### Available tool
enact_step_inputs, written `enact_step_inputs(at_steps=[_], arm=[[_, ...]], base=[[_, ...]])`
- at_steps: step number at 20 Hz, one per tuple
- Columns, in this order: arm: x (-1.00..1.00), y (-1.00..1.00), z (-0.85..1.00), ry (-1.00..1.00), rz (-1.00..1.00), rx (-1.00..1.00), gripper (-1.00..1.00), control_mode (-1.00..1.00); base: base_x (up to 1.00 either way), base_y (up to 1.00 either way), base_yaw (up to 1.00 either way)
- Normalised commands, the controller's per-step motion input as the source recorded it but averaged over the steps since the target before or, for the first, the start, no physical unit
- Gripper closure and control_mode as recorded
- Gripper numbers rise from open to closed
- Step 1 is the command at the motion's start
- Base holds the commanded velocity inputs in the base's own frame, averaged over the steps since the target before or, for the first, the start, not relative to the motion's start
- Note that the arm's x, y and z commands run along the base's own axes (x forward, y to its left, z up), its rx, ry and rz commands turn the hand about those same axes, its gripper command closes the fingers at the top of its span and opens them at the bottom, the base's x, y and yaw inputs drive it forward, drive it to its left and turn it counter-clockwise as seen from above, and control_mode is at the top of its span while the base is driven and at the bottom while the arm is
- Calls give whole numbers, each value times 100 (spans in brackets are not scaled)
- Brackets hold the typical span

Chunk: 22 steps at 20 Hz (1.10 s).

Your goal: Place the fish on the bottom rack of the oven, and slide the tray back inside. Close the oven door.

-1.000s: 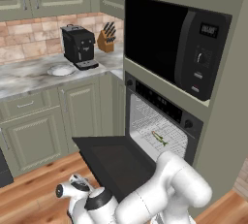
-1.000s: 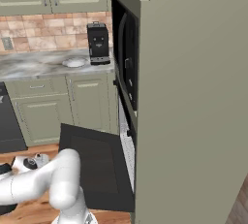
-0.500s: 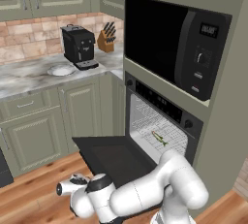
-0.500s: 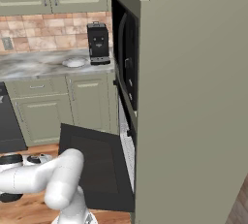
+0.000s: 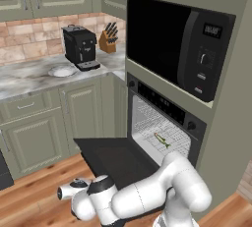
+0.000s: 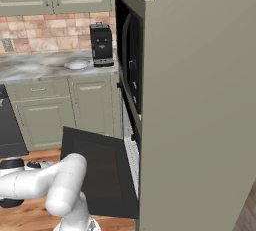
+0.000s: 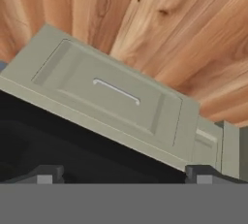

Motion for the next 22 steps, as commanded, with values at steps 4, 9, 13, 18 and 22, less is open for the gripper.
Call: enact_step_inputs(at_steps=[4,9,13,18,22], arm=[[1,0,-100,-30,-25,-41,-100,-100],[11,0,-100,-30,-30,-21,-100,-100],[0,-27,-95,-30,-40,-16,-100,-100],[0,-63,-38,-43,-40,-18,-100,-100],[0,-63,13,-43,-34,-23,-100,-100]], base=[[0,0,0],[0,0,0],[0,0,0],[0,0,0],[0,0,0]])
